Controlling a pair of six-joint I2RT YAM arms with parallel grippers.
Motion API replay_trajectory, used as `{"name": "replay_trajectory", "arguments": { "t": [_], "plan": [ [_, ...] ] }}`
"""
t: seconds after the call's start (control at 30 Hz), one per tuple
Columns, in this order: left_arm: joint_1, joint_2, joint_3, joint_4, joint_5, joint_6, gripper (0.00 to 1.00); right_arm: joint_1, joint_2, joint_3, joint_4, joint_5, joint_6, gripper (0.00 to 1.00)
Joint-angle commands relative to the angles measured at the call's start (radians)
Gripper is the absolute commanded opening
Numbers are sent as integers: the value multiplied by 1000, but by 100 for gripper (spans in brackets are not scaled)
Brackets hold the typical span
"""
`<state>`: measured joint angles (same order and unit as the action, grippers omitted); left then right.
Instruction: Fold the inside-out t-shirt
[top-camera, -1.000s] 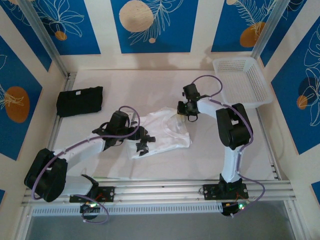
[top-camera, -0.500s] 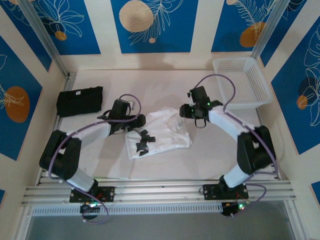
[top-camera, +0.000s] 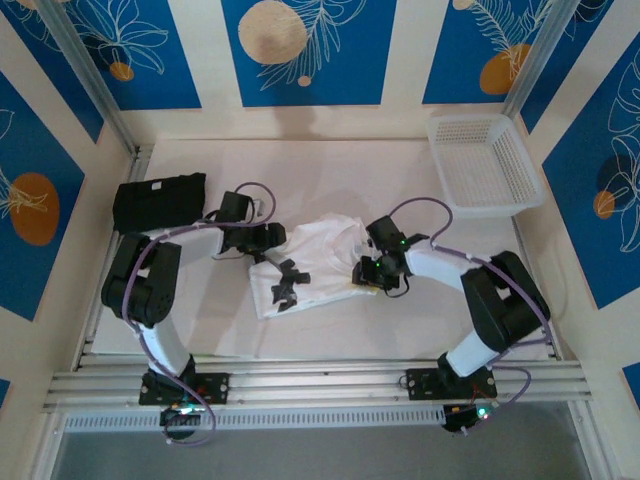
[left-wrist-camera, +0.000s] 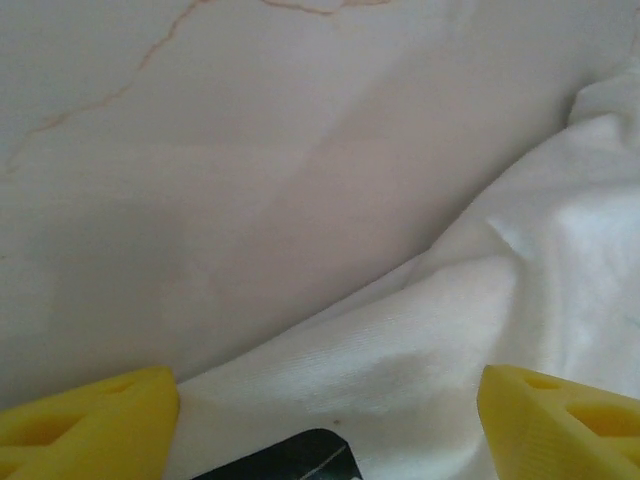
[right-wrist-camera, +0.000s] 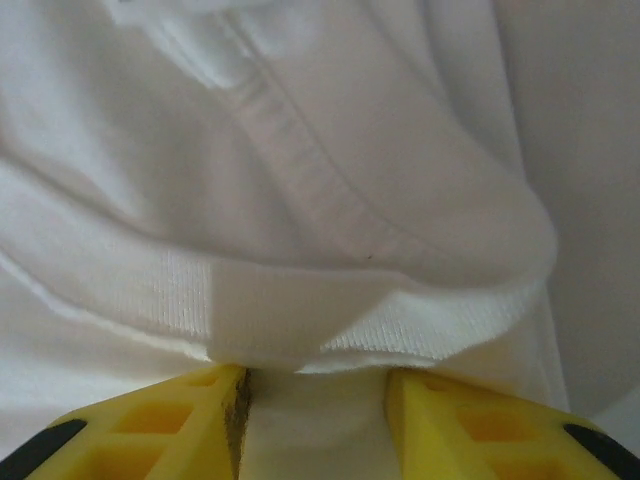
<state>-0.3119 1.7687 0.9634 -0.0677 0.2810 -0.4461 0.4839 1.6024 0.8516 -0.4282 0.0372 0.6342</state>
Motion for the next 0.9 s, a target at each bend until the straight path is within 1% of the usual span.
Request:
{"name": "replay_trajectory", "arguments": {
  "t": [0.0, 0.07, 0.17, 0.27, 0.33, 0.4, 0.47, 0.5, 0.53, 0.57, 0.63, 0.73, 0.77, 0.8, 0.87],
  "plan": [
    [10, -38, -68, -19, 9, 2, 78, -16, 90, 105, -37, 46, -64, 43],
    [10, -91, -135, 0, 0, -14, 78, -27, 134, 171, -63, 59, -109, 44],
    [7, -185, -261, 18, -20, -36, 77, -53, 216, 295, -105, 24, -161, 44],
    [-16, -308, -415, 75, -23, -102, 77, -51, 317, 437, -145, -15, -203, 44],
    [-65, -386, -504, 113, -23, -160, 77, -44, 385, 535, -172, -34, -228, 44],
    [-171, -457, -556, 131, -41, -202, 77, -29, 439, 635, -187, -56, -262, 44],
    [-279, -494, -550, 101, -73, -213, 78, -16, 471, 710, -187, -70, -296, 45],
    [-316, -507, -541, 88, -76, -225, 79, -14, 482, 745, -194, -81, -311, 45],
    [-332, -521, -539, 92, -72, -237, 79, -16, 482, 765, -197, -85, -322, 45],
    [-336, -545, -537, 93, -69, -248, 79, -18, 468, 771, -195, -79, -332, 46],
    [-337, -607, -523, 73, -100, -236, 80, -30, 413, 732, -165, -66, -346, 48],
    [-319, -678, -467, 21, -209, -158, 82, -71, 340, 643, -143, -68, -321, 52],
    [-290, -673, -444, 20, -208, -137, 83, -89, 334, 628, -157, -78, -309, 54],
    [-252, -652, -419, 31, -181, -129, 84, -104, 334, 620, -171, -82, -299, 58],
    [-150, -555, -357, 76, -78, -124, 84, -136, 338, 602, -187, -75, -280, 64]
  ]
}}
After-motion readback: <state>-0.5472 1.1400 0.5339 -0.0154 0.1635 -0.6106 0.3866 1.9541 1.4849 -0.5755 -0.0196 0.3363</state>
